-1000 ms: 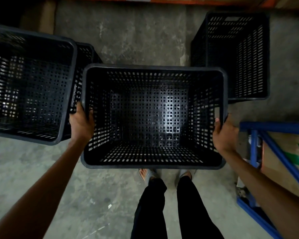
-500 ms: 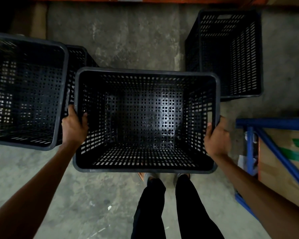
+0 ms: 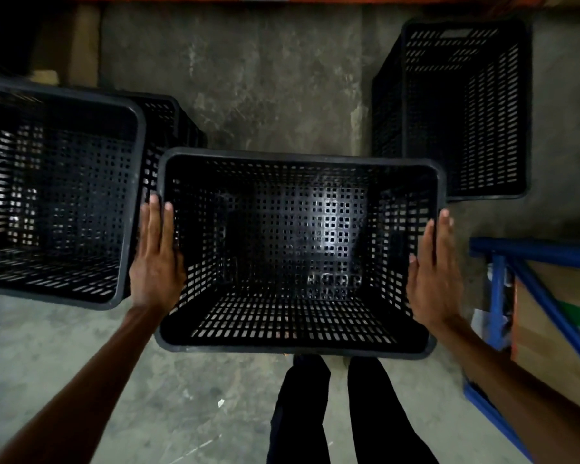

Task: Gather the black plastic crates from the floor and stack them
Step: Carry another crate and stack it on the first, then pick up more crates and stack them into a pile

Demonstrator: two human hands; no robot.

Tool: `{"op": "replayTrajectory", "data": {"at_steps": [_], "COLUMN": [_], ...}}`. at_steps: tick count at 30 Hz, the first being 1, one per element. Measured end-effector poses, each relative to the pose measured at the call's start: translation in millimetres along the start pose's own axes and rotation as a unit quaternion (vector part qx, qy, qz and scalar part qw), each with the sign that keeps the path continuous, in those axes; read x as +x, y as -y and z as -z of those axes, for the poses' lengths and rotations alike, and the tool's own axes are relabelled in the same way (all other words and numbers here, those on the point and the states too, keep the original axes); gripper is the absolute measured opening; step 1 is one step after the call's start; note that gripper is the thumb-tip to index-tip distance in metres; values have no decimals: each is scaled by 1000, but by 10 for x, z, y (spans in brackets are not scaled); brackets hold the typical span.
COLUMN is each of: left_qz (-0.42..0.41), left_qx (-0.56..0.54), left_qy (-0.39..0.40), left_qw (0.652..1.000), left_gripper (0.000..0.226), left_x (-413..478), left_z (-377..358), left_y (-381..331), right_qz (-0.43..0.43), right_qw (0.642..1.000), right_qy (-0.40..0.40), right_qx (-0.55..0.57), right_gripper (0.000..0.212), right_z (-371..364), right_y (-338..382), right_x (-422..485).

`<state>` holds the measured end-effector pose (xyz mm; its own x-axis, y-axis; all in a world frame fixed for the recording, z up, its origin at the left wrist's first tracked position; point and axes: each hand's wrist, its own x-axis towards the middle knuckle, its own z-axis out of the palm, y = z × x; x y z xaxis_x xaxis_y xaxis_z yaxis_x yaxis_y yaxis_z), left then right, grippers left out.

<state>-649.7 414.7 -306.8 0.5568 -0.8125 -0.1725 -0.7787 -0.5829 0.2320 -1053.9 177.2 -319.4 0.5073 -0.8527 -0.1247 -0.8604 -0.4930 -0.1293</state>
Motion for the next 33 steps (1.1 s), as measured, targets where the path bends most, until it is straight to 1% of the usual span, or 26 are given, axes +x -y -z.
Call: {"op": "replayTrajectory", "data": {"at_steps": [2, 6, 8, 10, 12, 13, 15, 16, 18, 21, 23, 25, 28, 30, 33], "left_qz": [-11, -5, 1, -11, 24, 66, 139, 144, 100, -1, -35, -53, -77, -101, -118], "left_qx": [11, 23, 24, 39, 50, 35, -13, -33, -65, -123, -150, -165, -170, -148, -116], "left_qy": [13, 30, 53, 74, 127, 145, 147, 153, 164, 163, 162, 157, 130, 124, 117], "left_qw": [1000, 999, 998, 996, 990, 987, 979, 977, 979, 979, 975, 972, 974, 976, 979], "left_gripper": [93, 97, 98, 99, 104, 104, 96, 90, 81, 74, 70, 67, 62, 61, 61], "left_x": [22, 12, 6, -30, -76, -117, -252, -323, -422, -292, -71, 265, 873, 1517, 2491], "left_z": [-31, 35, 49, 199, 425, 523, 807, 961, 1133, 1417, 1544, 1601, 1576, 1298, 705], "left_y": [48, 0, -25, -76, -254, -386, -812, -1098, -1601, -2430, -2894, -3377, -3926, -4338, -4830], "right_qz": [15, 6, 5, 20, 6, -14, -61, -92, -127, -132, -133, -185, -252, -286, -353], "right_qw": [1000, 1000, 998, 992, 979, 971, 955, 946, 934, 936, 939, 930, 919, 906, 867], "right_qy": [0, 17, 60, 120, 195, 231, 273, 283, 283, 269, 263, 250, 213, 214, 209], "right_qx": [0, 2, 13, 33, 50, 60, 95, 126, 175, 182, 180, 194, 215, 225, 283], "right_gripper": [61, 61, 64, 72, 77, 76, 71, 69, 66, 65, 65, 64, 62, 61, 60], "right_z": [-45, 6, 43, 266, 636, 824, 1279, 1536, 1877, 2308, 2441, 2513, 2416, 2085, 1411], "right_y": [-53, -18, 34, 47, 60, 86, 133, 143, 146, -118, -347, -655, -1010, -1342, -1669], "right_x": [20, -5, 27, 13, 59, 80, 47, 7, -68, -140, -92, 48, 343, 744, 1277]}}
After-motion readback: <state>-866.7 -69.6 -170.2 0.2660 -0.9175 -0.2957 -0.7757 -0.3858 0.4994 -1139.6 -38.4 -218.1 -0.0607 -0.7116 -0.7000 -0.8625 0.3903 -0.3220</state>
